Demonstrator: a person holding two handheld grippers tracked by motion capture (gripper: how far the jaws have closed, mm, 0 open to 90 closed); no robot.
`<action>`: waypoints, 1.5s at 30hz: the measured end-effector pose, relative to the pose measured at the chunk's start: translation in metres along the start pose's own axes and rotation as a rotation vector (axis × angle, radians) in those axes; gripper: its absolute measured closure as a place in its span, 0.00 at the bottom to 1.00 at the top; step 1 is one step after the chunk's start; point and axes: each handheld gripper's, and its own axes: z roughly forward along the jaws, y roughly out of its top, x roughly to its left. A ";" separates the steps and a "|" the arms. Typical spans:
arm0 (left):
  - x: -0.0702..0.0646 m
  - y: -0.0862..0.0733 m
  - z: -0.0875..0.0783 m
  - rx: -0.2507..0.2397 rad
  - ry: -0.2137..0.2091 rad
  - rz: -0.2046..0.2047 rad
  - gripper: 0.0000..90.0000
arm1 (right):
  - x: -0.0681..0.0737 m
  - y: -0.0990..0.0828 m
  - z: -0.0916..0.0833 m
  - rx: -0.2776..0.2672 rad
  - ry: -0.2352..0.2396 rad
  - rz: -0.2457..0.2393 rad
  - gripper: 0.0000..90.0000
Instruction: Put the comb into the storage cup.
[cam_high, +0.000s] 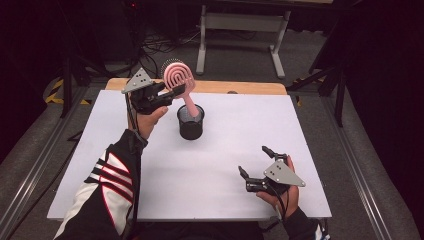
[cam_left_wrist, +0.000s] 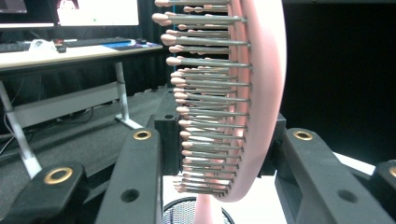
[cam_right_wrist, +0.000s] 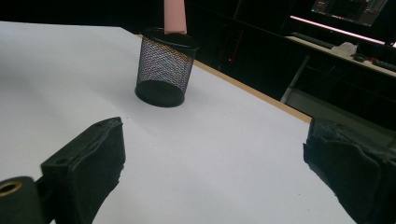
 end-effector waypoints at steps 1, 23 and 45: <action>0.001 -0.001 0.001 0.001 0.006 -0.004 0.71 | 0.000 0.000 0.000 -0.002 0.001 0.001 0.07; 0.013 -0.036 0.025 0.092 0.026 -0.064 0.71 | 0.003 -0.001 0.002 0.014 0.014 -0.015 0.07; 0.006 -0.049 0.036 0.120 0.011 -0.058 0.71 | 0.004 -0.001 0.003 0.014 0.017 -0.017 0.07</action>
